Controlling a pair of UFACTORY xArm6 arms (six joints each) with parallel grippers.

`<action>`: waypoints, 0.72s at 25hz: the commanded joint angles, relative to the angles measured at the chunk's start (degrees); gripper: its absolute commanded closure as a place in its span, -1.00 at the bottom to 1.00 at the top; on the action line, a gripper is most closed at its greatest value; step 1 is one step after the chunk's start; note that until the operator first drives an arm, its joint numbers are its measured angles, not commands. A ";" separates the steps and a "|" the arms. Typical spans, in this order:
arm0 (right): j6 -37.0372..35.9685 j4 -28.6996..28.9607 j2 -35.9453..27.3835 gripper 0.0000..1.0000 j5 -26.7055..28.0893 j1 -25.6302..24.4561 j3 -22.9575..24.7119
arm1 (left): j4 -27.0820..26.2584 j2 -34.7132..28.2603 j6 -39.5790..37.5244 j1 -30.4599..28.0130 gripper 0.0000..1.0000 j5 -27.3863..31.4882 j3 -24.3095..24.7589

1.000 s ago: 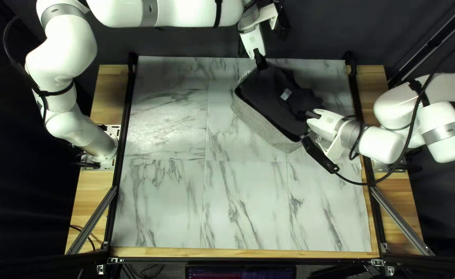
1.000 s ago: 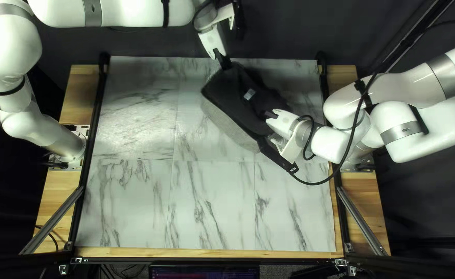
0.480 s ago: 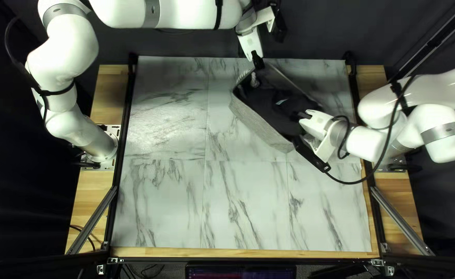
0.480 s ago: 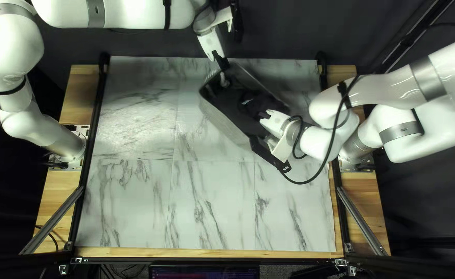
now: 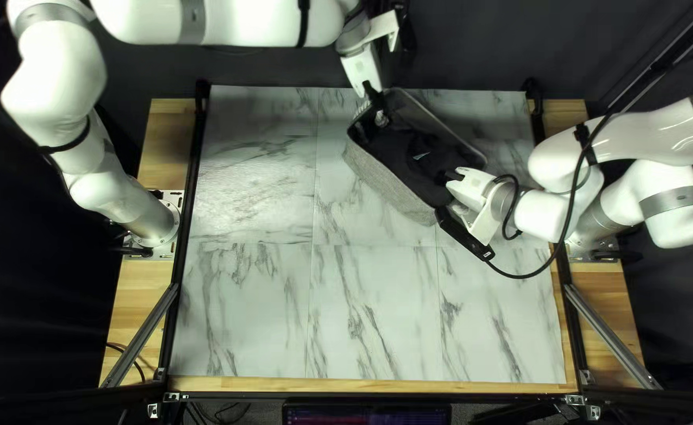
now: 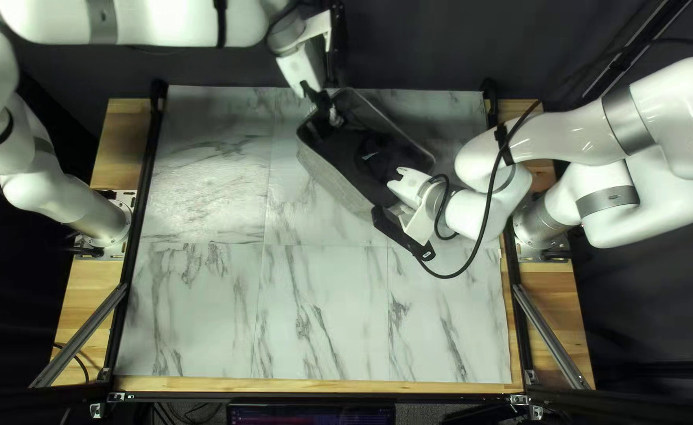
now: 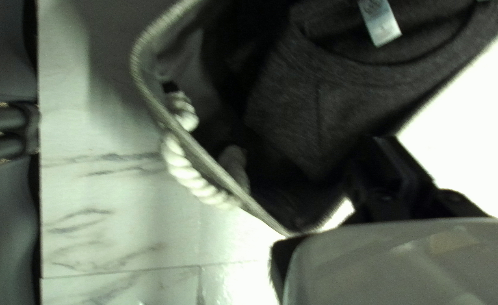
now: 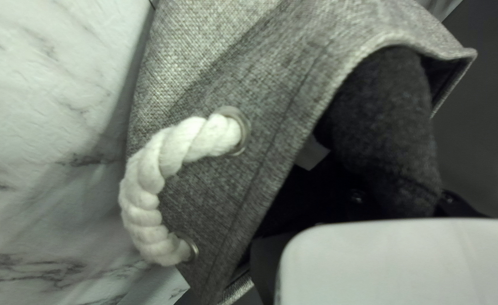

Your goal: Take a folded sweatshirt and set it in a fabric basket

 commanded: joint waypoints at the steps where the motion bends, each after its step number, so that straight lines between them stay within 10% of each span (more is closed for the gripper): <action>1: -1.46 1.09 0.75 1.00 -0.62 -0.68 -0.51 | -2.40 -5.50 -1.99 -4.02 -1.00 -3.57 9.01; 16: -5.05 2.52 4.59 1.00 -1.36 -2.97 -4.56 | -2.85 -12.54 -11.51 -10.02 -1.00 -2.27 18.50; 17: -5.76 2.97 5.41 0.65 -2.43 -3.62 -5.13 | -2.85 -12.54 -11.51 -10.02 -1.00 -2.27 18.50; 18: -6.04 3.44 5.99 -1.00 -2.95 -3.83 -5.61 | -2.85 -12.54 -11.51 -10.02 -1.00 -2.27 18.50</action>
